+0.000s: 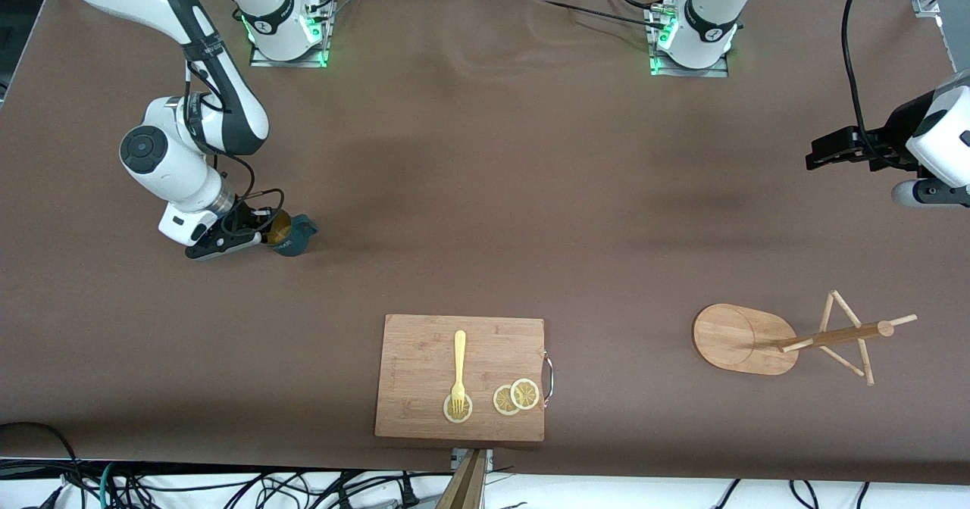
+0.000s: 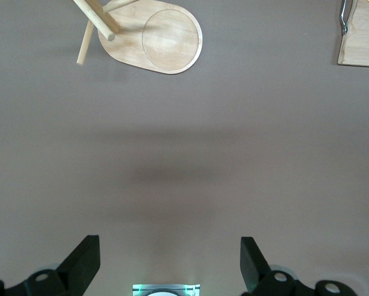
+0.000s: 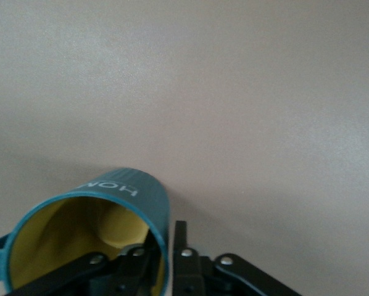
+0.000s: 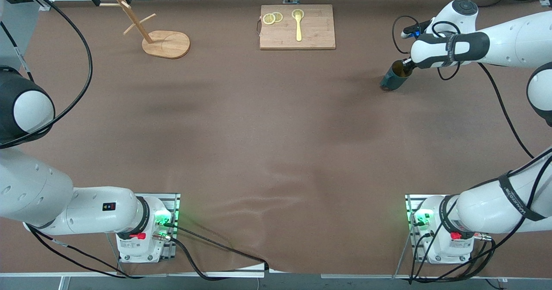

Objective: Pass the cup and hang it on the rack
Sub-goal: 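Reach the right gripper down to the teal mug and grasp its rim, then carry the teal mug with the right gripper toward the table middle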

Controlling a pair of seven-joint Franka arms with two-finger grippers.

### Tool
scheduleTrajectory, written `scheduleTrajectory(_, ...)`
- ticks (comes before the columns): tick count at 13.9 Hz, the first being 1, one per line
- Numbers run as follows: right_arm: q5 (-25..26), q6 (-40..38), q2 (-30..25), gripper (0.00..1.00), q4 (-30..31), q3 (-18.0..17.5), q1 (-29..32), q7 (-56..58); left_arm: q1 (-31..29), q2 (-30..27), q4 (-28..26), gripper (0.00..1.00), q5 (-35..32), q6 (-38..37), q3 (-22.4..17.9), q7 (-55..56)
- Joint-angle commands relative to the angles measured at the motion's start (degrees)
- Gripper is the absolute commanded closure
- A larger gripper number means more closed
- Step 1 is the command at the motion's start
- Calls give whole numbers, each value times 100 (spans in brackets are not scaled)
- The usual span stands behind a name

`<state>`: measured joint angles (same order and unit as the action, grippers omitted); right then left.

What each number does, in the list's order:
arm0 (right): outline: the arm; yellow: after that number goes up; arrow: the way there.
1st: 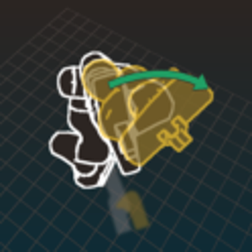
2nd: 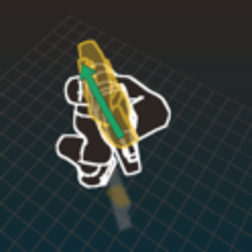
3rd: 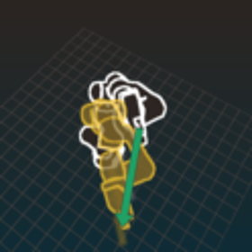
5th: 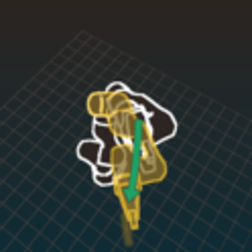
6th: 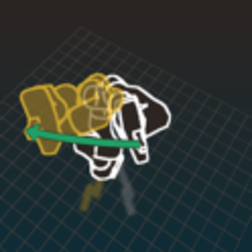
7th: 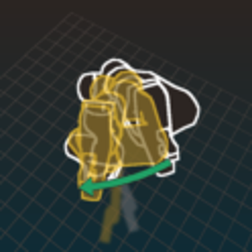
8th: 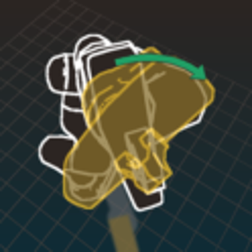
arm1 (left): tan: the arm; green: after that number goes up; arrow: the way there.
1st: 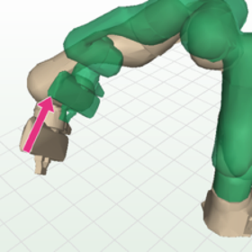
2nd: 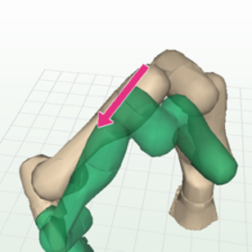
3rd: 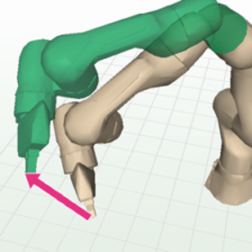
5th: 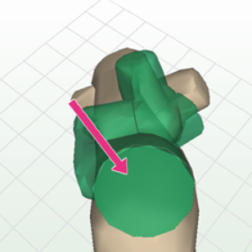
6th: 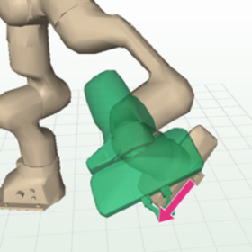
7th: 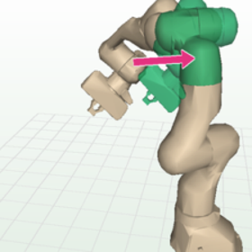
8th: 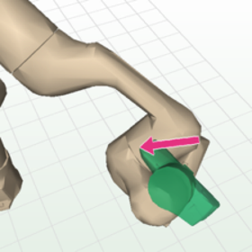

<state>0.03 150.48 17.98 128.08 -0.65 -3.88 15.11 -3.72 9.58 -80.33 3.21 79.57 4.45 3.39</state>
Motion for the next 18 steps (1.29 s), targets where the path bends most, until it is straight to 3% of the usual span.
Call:
scheduleTrajectory(1,6,34,-5,100,-64,-23,11,115,12,97,202,0,110,-46,-23,74)
scheduleTrajectory(4,6,-88,-92,100,-204,-66,11,106,21,97,202,0,110,-46,-23,74)
scheduleTrajectory(7,-12,-1026,-215,100,-730,-189,11,-138,12,97,202,0,110,-46,-23,65)
scheduleTrajectory(12,-12,-2627,-163,100,-1899,-970,-85,-1902,20,97,202,0,110,-46,-23,74)
scheduleTrajectory(15,-3,-2638,20,100,-2198,-1060,-874,-3641,21,97,202,0,110,-46,-23,74)
scheduleTrajectory(18,49,-2647,748,100,-3084,-1060,-1710,-5206,29,97,202,0,110,-46,-23,74)
